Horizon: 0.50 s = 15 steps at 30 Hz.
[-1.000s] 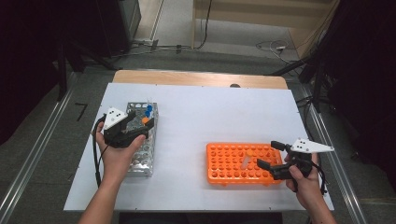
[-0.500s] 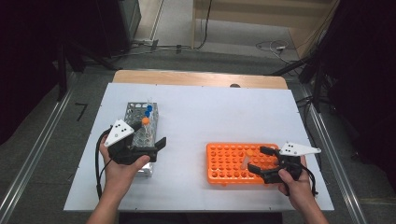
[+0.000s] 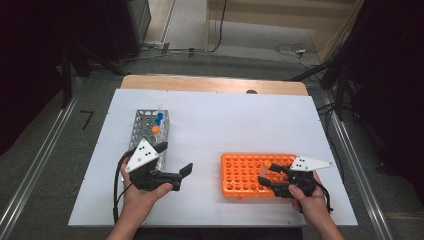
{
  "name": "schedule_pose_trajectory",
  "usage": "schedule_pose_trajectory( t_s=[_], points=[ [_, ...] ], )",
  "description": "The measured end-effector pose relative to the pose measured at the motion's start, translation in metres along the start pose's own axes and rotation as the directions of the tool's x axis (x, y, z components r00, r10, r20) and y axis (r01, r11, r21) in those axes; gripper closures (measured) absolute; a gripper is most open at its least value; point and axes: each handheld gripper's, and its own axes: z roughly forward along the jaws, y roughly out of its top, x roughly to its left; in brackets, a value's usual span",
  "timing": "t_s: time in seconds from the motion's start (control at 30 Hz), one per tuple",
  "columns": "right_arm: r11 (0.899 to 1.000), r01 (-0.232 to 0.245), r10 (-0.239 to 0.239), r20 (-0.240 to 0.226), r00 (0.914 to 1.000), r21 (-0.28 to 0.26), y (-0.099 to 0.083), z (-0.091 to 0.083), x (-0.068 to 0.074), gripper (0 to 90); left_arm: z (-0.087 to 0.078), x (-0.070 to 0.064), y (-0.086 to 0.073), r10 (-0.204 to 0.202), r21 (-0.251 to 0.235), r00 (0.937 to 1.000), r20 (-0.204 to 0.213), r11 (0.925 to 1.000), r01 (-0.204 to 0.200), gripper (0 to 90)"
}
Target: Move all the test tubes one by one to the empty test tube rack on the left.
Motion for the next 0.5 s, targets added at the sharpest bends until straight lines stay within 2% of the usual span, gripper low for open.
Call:
schedule_pose_trajectory(
  t_s=[0.23,0.33,0.4,0.5],
  points=[
    [1.0,0.023,-0.023,-0.006,0.9997,0.016,-0.002,0.008,0.004,57.6,0.012,-0.012,-0.005,0.008,0.025,0.9995,0.032,0.9996,-0.009,0.0],
    [0.998,0.045,-0.046,0.025,0.9986,0.043,-0.003,0.013,0.006,69.8,0.016,-0.016,-0.006,0.011,0.036,0.9989,0.046,0.9993,-0.013,0.0],
    [0.997,0.055,-0.057,0.035,0.9978,0.049,-0.002,0.014,0.007,71.1,0.018,-0.019,-0.006,0.013,0.036,0.9983,0.057,0.9992,-0.015,0.0],
    [0.998,0.064,-0.065,0.036,0.9972,0.029,0.001,0.01,0.008,71.5,0.021,-0.024,-0.005,0.02,0.041,0.9969,0.076,0.9989,-0.023,0.7]
  ],
)
